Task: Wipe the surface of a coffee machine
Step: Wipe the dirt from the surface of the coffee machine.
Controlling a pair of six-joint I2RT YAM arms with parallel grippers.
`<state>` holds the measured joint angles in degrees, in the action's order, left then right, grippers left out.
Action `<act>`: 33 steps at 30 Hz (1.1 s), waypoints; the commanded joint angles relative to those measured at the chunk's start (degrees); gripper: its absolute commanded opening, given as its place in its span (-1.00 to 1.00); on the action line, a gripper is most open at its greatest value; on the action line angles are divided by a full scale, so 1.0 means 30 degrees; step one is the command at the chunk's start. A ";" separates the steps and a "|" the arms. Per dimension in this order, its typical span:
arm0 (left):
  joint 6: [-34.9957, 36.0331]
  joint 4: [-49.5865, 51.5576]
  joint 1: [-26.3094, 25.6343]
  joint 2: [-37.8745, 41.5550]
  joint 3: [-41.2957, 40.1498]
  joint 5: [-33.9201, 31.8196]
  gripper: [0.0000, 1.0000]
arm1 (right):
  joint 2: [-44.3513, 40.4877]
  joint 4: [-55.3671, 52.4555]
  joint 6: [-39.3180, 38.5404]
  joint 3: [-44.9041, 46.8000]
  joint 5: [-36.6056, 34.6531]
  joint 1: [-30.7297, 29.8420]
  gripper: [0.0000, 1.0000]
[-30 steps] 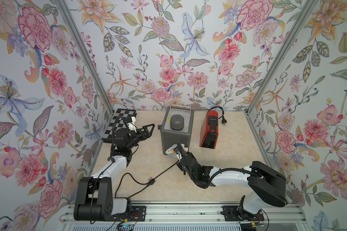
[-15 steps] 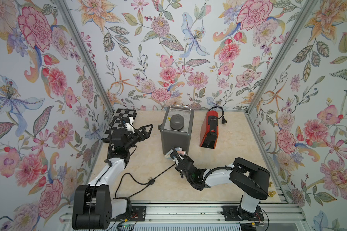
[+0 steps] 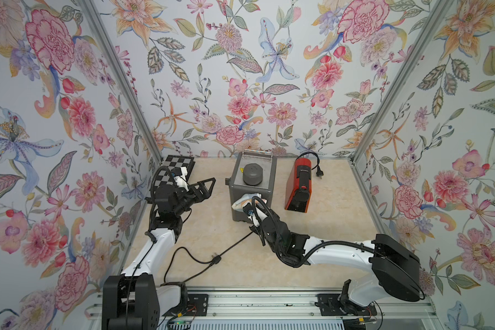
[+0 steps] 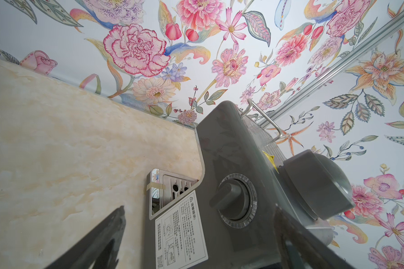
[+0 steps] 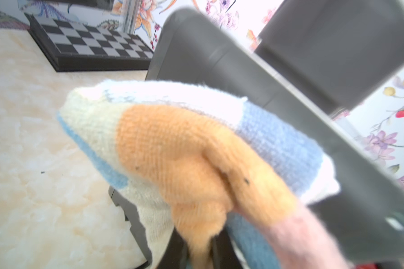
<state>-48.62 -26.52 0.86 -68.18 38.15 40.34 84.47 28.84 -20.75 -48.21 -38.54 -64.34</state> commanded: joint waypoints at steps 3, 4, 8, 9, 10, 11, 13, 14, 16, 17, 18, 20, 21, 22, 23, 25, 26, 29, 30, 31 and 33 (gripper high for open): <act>0.0350 0.0082 0.0250 0.0451 -0.0163 0.0353 0.98 | -0.2257 -0.1330 -0.0942 -0.1289 -0.1743 0.0221 -1.00; 0.0303 0.0038 0.0249 0.0462 -0.0177 0.0353 0.98 | -0.2400 -0.1755 -0.0938 -0.1366 -0.1916 0.0242 -1.00; 0.0287 -0.0094 0.0257 0.0458 -0.0207 0.0353 0.98 | -0.2900 -0.2151 -0.0963 -0.1348 -0.1690 0.0224 -1.00; 0.0274 -0.0097 0.0255 0.0488 -0.0207 0.0327 0.98 | -0.2901 -0.2195 -0.0978 -0.1443 -0.1550 0.0213 -1.00; 0.0291 -0.0100 0.0247 0.0477 -0.0200 0.0350 0.98 | -0.2834 -0.2230 -0.0971 -0.1623 -0.1397 0.0227 -1.00; 0.0290 -0.0083 0.0243 0.0491 -0.0207 0.0353 0.98 | -0.2721 -0.2326 -0.0965 -0.1839 -0.1107 0.0234 -1.00; 0.0345 -0.0007 0.0243 0.0615 -0.0263 0.0337 0.98 | -0.2279 -0.2640 -0.0879 -0.2431 -0.0559 0.0156 -1.00; 0.0414 0.0102 0.0243 0.0694 -0.0295 0.0302 0.98 | -0.1987 -0.2696 -0.0891 -0.2746 -0.0302 0.0116 -1.00; 0.0464 0.0197 0.0264 0.0891 -0.0396 0.0267 0.98 | -0.1282 -0.2634 -0.0846 -0.3311 0.0171 0.0067 -1.00; 0.0470 0.0231 0.0269 0.0983 -0.0453 0.0269 0.98 | -0.0852 -0.2641 -0.0754 -0.3642 0.0406 0.0072 -1.00; 0.0492 0.0307 0.0269 0.1061 -0.0496 0.0273 0.98 | -0.0426 -0.2663 -0.0720 -0.3976 0.0588 0.0060 -1.00; 0.0467 0.0418 0.0298 0.1285 -0.0624 0.0272 0.98 | 0.0467 -0.2617 -0.0515 -0.4665 0.0962 0.0085 -1.00; 0.0474 0.0448 0.0312 0.1389 -0.0672 0.0273 0.98 | 0.0851 -0.2604 -0.0424 -0.4927 0.1200 0.0032 -1.00; 0.0452 0.0485 0.0348 0.1474 -0.0720 0.0291 0.98 | 0.1243 -0.2586 -0.0244 -0.5248 0.1380 0.0006 -1.00; 0.0471 0.0538 0.0386 0.1530 -0.0757 0.0317 0.98 | 0.1648 -0.2532 -0.0053 -0.5519 0.1546 0.0015 -1.00; 0.0488 0.0631 0.0543 0.1611 -0.0790 0.0339 0.98 | 0.2307 -0.2618 0.0155 -0.5991 0.1717 0.0001 -1.00; 0.0474 0.0717 0.0724 0.1677 -0.0778 0.0326 0.98 | 0.2637 -0.2606 0.0235 -0.6209 0.1766 0.0000 -1.00; 0.0561 0.1272 0.1309 0.1758 -0.0728 0.0284 0.98 | 0.3224 -0.2920 0.0641 -0.6580 0.2210 0.0072 -1.00; 0.0655 0.1440 0.1489 0.1827 -0.0734 0.0226 0.98 | 0.3403 -0.3118 0.0834 -0.6700 0.2403 0.0115 -1.00; 0.0808 0.1657 0.1700 0.1886 -0.0707 0.0146 0.98 | 0.3631 -0.3262 0.0966 -0.6823 0.2587 0.0120 -1.00; 0.1214 0.2221 0.2057 0.2013 -0.0596 -0.0098 0.98 | 0.4072 -0.3489 0.1204 -0.7048 0.2882 0.0088 -1.00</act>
<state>-47.51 -22.48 5.65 -63.57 36.51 40.27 94.24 20.73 -19.53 -68.01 -31.64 -64.71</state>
